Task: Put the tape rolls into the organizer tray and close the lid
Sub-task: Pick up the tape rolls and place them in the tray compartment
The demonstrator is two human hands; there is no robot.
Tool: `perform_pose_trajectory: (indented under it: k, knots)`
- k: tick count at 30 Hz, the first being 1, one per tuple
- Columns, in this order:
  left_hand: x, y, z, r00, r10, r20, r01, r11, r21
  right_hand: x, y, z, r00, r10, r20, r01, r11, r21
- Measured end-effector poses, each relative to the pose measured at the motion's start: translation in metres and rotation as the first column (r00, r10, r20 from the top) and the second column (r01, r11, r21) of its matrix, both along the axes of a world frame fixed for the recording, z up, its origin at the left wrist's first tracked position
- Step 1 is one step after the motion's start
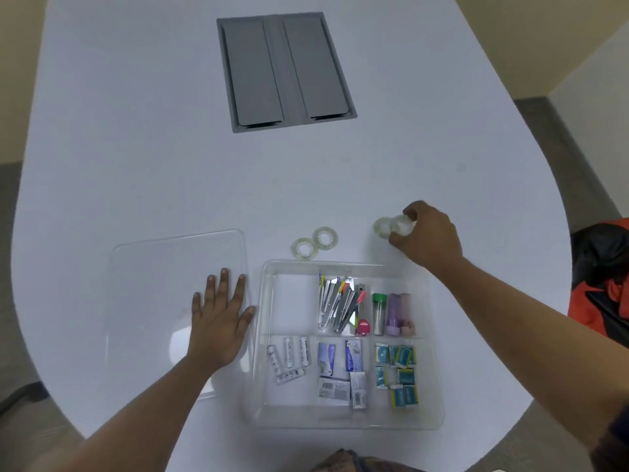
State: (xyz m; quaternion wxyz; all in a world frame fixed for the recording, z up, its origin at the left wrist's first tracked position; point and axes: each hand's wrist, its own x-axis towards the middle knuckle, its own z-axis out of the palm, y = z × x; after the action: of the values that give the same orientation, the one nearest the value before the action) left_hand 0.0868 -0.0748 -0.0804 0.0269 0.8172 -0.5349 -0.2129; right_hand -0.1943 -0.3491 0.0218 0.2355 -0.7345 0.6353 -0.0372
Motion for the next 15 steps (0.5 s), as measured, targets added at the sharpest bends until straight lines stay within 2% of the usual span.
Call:
perform_pose_trajectory:
  k: [2, 4, 6, 9, 12, 15]
  knots:
    - [-0.001, 0.0, 0.001, 1.0, 0.005, 0.015, -0.004, 1.0, -0.013, 0.015, 0.021, 0.014, 0.988, 0.08, 0.131, -0.073, 0.996, -0.051]
    - [-0.002, 0.0, 0.001, 0.999, 0.003, 0.034, -0.002, 1.0, -0.007, 0.031, 0.049, 0.024, 0.944, 0.245, 0.222, -0.241, 0.969, -0.046]
    - [-0.002, 0.001, 0.001, 0.999, 0.0, 0.039, 0.001, 1.0, -0.002, 0.048, 0.079, 0.027, 0.874, 0.425, 0.237, -0.436, 0.9, -0.007]
    - [-0.002, 0.0, 0.001, 1.0, 0.005, 0.031, -0.004, 1.0, -0.009, 0.069, 0.112, 0.019, 0.763, 0.63, 0.14, -0.642, 0.764, 0.062]
    - [-0.003, 0.0, 0.0, 1.0, 0.003, 0.022, -0.003, 1.0, -0.011, 0.081, 0.13, 0.005, 0.677, 0.732, 0.081, -0.733, 0.661, 0.161]
    - [-0.002, -0.001, 0.0, 1.0, 0.006, 0.019, -0.006, 1.0, -0.021, 0.09, 0.136, -0.005, 0.549, 0.826, -0.129, -0.813, 0.563, 0.145]
